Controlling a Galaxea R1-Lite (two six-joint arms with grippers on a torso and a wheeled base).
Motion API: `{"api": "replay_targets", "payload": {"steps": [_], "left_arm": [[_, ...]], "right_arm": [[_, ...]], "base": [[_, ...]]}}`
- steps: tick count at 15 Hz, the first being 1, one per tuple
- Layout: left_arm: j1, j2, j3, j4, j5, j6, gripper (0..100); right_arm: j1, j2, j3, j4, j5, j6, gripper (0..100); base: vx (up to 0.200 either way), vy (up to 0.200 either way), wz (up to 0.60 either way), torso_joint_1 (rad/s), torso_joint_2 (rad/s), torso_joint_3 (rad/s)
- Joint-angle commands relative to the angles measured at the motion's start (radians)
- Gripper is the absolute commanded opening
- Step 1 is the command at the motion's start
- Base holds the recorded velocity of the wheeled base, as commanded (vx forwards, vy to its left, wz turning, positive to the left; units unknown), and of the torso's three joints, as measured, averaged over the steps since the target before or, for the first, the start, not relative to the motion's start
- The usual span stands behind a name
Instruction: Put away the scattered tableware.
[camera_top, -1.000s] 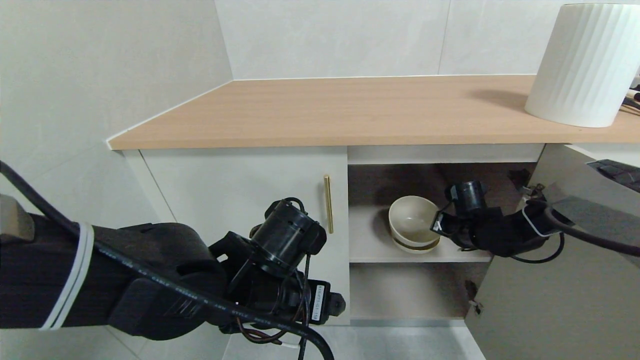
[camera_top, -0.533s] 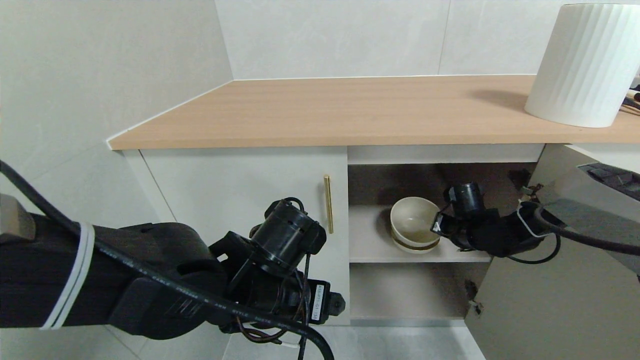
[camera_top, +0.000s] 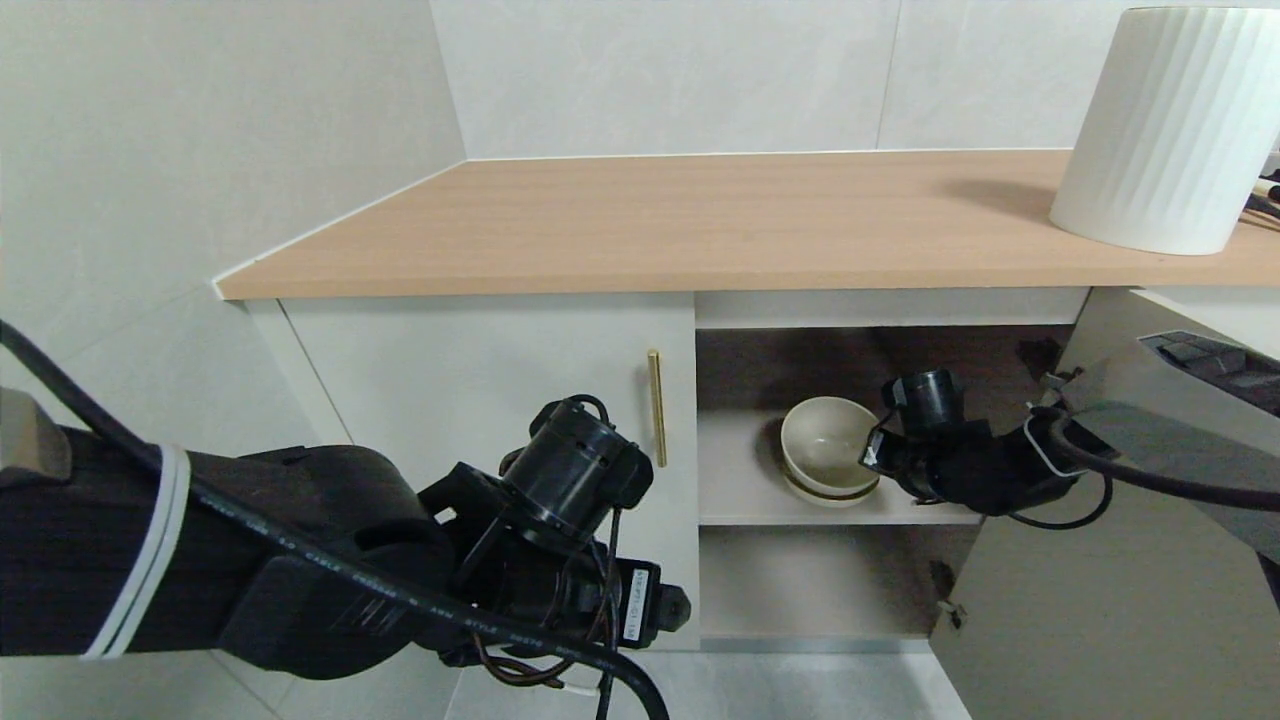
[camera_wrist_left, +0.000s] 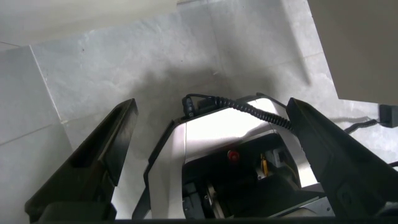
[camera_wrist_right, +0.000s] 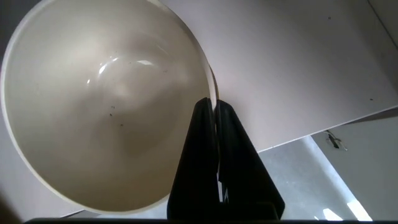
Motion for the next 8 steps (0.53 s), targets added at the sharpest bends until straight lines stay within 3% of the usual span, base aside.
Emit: {"api": "replay_targets", "payload": {"steps": [1,4,5,8], "left_arm": [[0.000,0.002,0.000,0.000,0.001,0.000,100],[0.000,0.002,0.000,0.000,0.001,0.000,100],[0.000,0.002,0.000,0.000,0.001,0.000,100],[0.000,0.002,0.000,0.000,0.001,0.000,100]], "right_arm": [[0.001,0.004,-0.003,0.001,0.000,0.000,0],[0.001,0.006,-0.003,0.003,-0.002,0.000,0],[0.001,0.006,-0.003,0.003,-0.002,0.000,100],[0.002,0.004,0.000,0.003,-0.002,0.000,100]], "base": [[0.000,0.000,0.00,0.000,0.00,0.000],[0.000,0.000,0.00,0.000,0.00,0.000],[0.000,0.000,0.00,0.000,0.00,0.000],[0.000,0.000,0.00,0.000,0.00,0.000]]}}
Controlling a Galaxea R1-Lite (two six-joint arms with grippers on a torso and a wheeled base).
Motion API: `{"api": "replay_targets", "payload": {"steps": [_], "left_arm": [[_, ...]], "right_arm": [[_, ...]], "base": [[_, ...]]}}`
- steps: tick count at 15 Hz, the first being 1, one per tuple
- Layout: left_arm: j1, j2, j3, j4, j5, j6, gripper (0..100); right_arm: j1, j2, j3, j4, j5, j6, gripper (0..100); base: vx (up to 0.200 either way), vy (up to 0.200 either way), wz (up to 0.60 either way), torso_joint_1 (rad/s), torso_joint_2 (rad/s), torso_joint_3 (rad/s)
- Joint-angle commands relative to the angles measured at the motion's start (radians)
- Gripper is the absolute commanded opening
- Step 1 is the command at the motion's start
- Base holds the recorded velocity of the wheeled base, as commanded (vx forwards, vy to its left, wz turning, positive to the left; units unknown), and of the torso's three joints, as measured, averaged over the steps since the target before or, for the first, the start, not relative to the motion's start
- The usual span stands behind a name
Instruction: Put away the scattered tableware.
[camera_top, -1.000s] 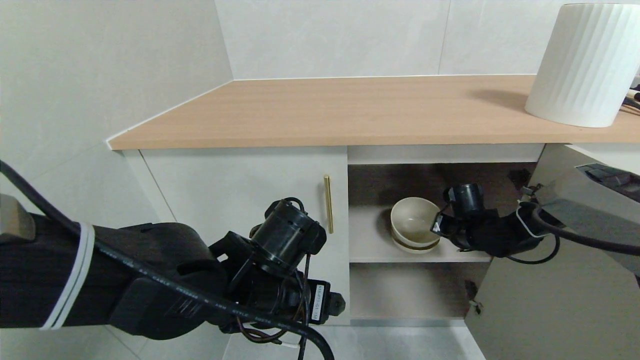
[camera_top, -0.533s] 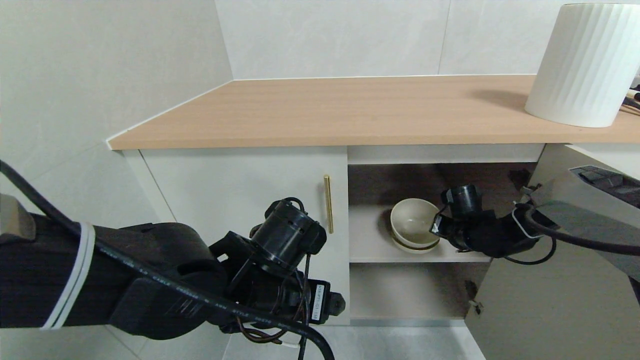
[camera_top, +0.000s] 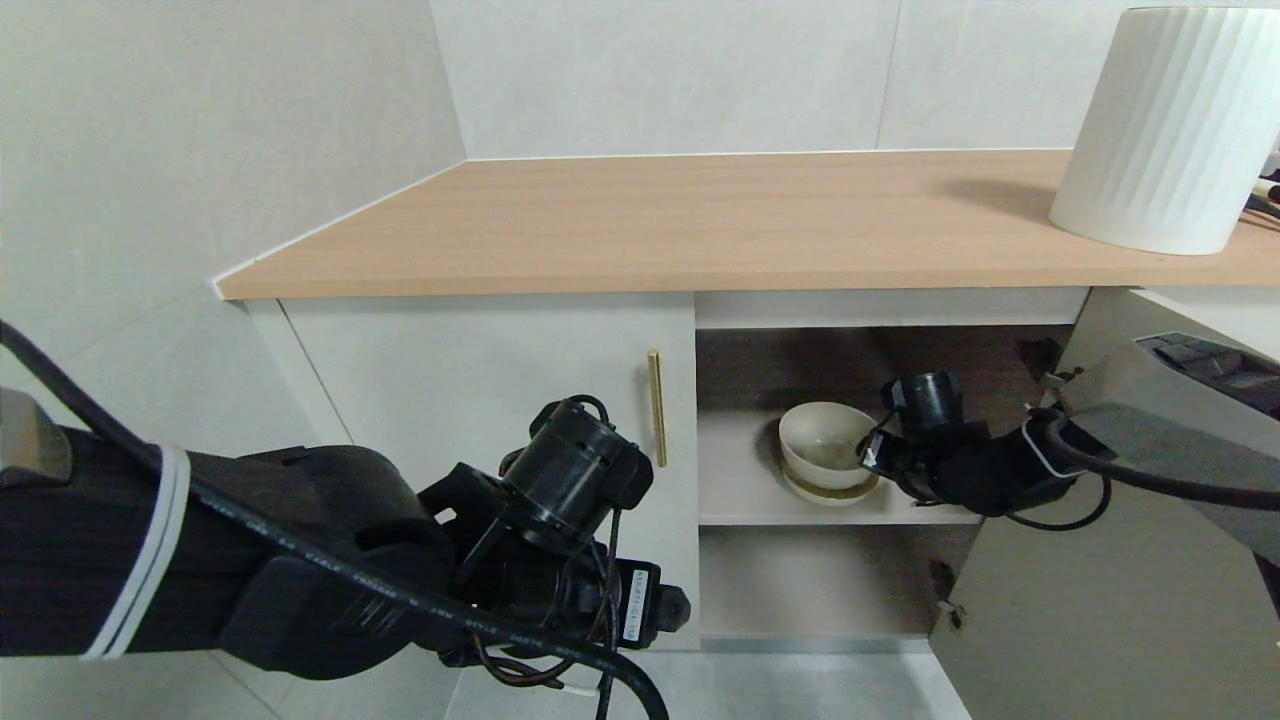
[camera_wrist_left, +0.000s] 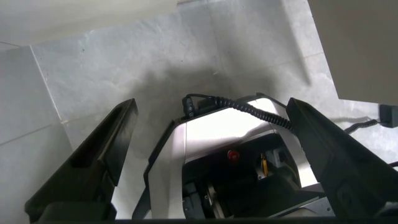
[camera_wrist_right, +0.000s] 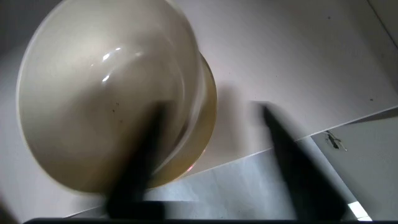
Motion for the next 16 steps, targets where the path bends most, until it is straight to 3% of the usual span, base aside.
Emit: {"api": "replay_targets", "payload": {"steps": [1,8,10,16], "left_arm": [[0.000,0.000,0.000,0.000,0.000,0.000,100],[0.013,-0.035,0.006,0.000,0.013,-0.002,100],[0.033,-0.104,0.015,0.003,0.013,-0.022,100],[0.122,-0.409,0.121,0.002,0.006,-0.011,100]], "right_arm": [[0.001,-0.002,0.004,0.000,0.002,0.000,100],[0.022,-0.093,0.078,0.006,0.023,-0.001,100],[0.047,-0.200,0.151,0.040,0.068,-0.006,100],[0.147,-0.692,0.461,0.238,0.181,-0.103,100]], "base": [[0.000,0.000,0.00,0.000,0.00,0.000],[0.000,0.000,0.00,0.000,0.00,0.000],[0.000,0.000,0.00,0.000,0.00,0.000],[0.000,0.000,0.00,0.000,0.00,0.000]]}}
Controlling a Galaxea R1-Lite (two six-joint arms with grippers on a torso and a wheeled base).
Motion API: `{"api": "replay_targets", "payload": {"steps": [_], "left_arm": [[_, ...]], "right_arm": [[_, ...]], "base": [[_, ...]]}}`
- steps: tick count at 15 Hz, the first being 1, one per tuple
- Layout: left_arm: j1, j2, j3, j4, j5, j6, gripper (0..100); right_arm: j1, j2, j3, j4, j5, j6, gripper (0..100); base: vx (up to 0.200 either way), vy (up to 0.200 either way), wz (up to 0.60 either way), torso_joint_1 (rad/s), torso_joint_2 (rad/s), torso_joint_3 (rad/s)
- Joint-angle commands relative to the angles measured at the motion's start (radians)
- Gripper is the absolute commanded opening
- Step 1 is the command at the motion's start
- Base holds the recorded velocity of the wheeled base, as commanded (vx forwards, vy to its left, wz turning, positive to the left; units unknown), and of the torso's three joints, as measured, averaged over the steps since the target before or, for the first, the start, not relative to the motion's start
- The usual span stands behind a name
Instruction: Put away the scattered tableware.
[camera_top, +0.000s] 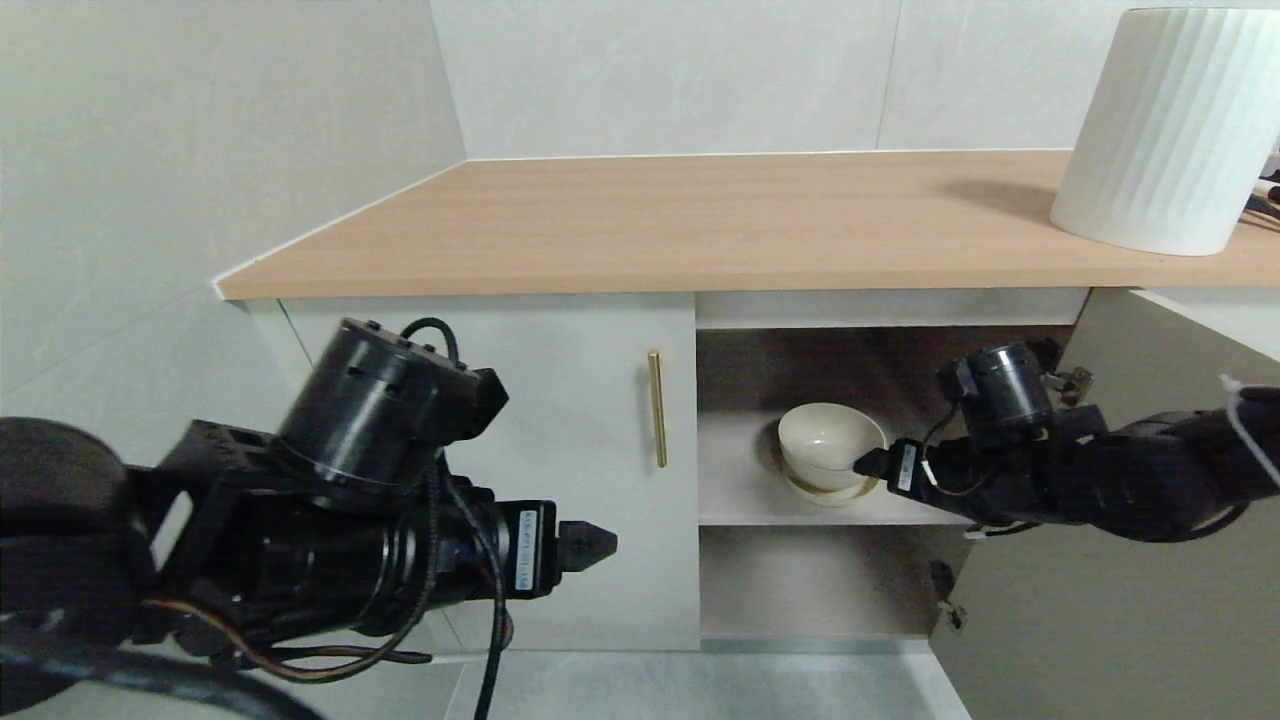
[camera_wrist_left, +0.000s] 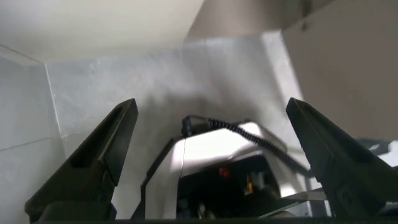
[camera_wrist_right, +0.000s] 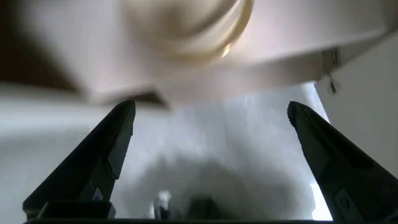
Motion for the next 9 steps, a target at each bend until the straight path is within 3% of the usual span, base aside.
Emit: {"api": "replay_targets", "payload": {"steps": [1,5,9], "left_arm": [[0.049,-0.140,0.058,-0.006,-0.002,0.002,100],[0.111,-0.209,0.097,-0.006,-0.002,0.002,100],[0.123,-0.208,0.104,-0.021,-0.002,0.002,100]], "right_arm": [[0.061,-0.303,0.156,0.059,0.049,-0.063,100],[0.142,-0.460,0.167,0.259,0.067,-0.072,100],[0.150,-0.521,0.193,0.300,0.061,-0.072,100]], "base": [[0.000,0.000,0.00,0.000,0.00,0.000],[0.000,0.000,0.00,0.000,0.00,0.000],[0.000,0.000,0.00,0.000,0.00,0.000]]}}
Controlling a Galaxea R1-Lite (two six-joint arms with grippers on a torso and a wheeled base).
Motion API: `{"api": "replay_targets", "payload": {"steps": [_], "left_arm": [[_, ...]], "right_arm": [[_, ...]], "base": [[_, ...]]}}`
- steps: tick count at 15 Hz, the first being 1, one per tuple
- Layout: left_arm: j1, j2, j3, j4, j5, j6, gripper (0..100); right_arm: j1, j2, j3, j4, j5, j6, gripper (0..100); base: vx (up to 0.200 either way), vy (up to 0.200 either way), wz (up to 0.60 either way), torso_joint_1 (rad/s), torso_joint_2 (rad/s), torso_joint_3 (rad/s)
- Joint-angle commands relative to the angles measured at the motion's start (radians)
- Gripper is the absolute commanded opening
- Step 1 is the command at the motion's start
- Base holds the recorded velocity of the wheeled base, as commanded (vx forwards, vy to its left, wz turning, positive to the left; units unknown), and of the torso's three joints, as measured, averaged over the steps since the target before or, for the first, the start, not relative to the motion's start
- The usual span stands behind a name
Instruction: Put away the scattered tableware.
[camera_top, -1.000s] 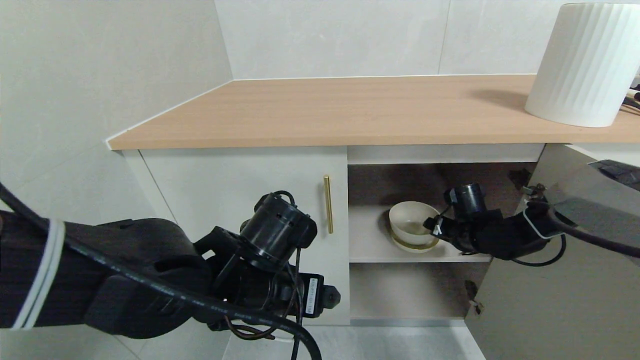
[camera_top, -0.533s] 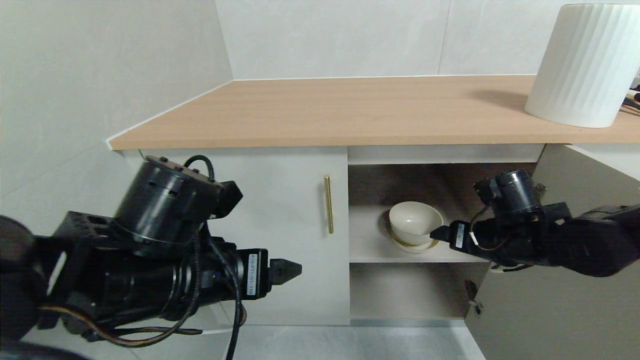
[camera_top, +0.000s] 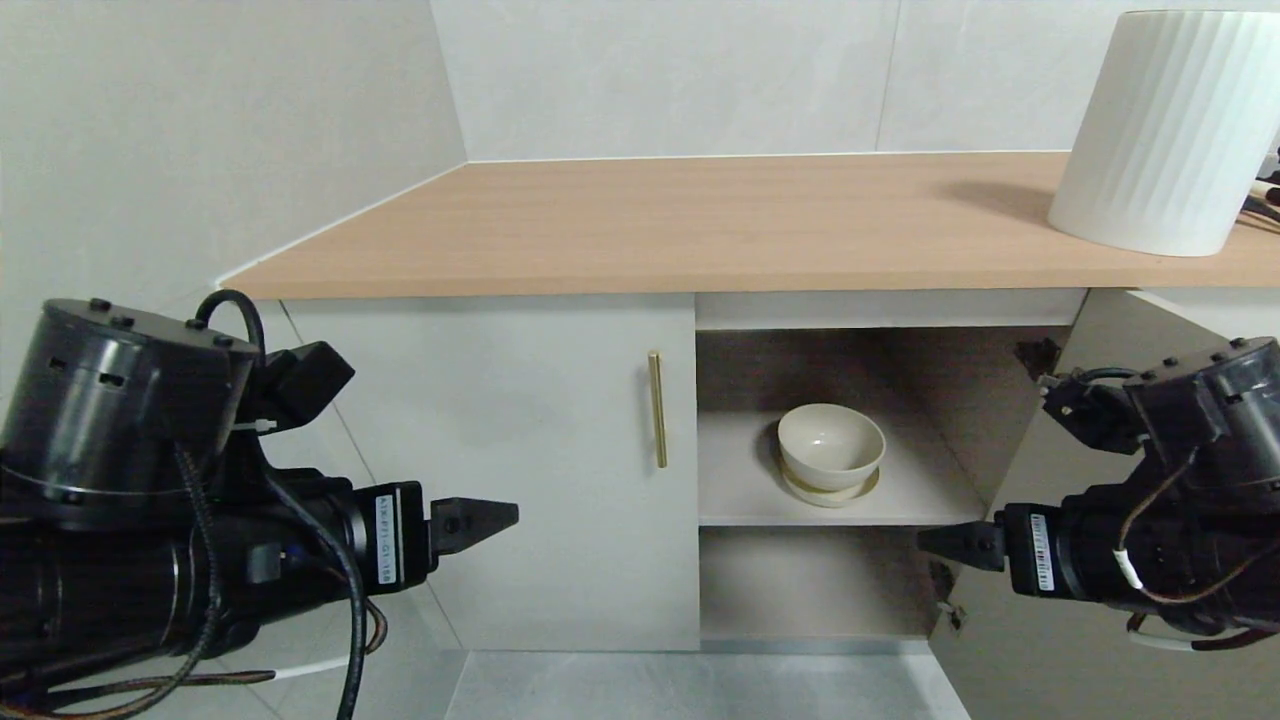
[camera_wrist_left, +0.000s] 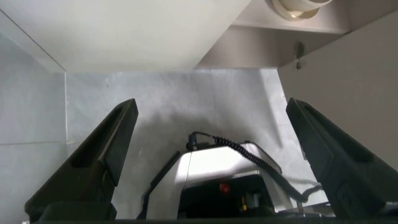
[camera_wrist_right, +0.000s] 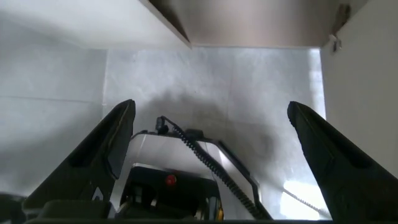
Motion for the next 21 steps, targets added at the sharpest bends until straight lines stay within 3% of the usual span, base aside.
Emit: {"api": "replay_targets", "payload": {"steps": [1,3,18,21], "left_arm": [[0.003,-0.003,0.003,-0.002,0.001,-0.001,100],[0.003,0.000,0.002,-0.003,0.001,-0.001,100],[-0.002,0.002,0.003,-0.003,0.002,-0.001,100],[-0.002,0.002,0.003,-0.003,0.002,0.001,100]], "right_arm": [[0.004,-0.062,0.014,0.000,0.000,0.000,100],[0.007,-0.060,0.016,0.003,0.000,-0.002,100],[0.018,-0.057,0.037,0.034,0.000,-0.045,100],[0.018,-0.060,0.037,0.034,-0.002,-0.045,100]], "base": [[0.000,0.000,0.00,0.000,0.00,0.000],[0.000,0.000,0.00,0.000,0.00,0.000],[-0.200,0.000,0.00,0.003,0.00,0.006],[0.000,0.000,0.00,0.000,0.00,0.000]]}}
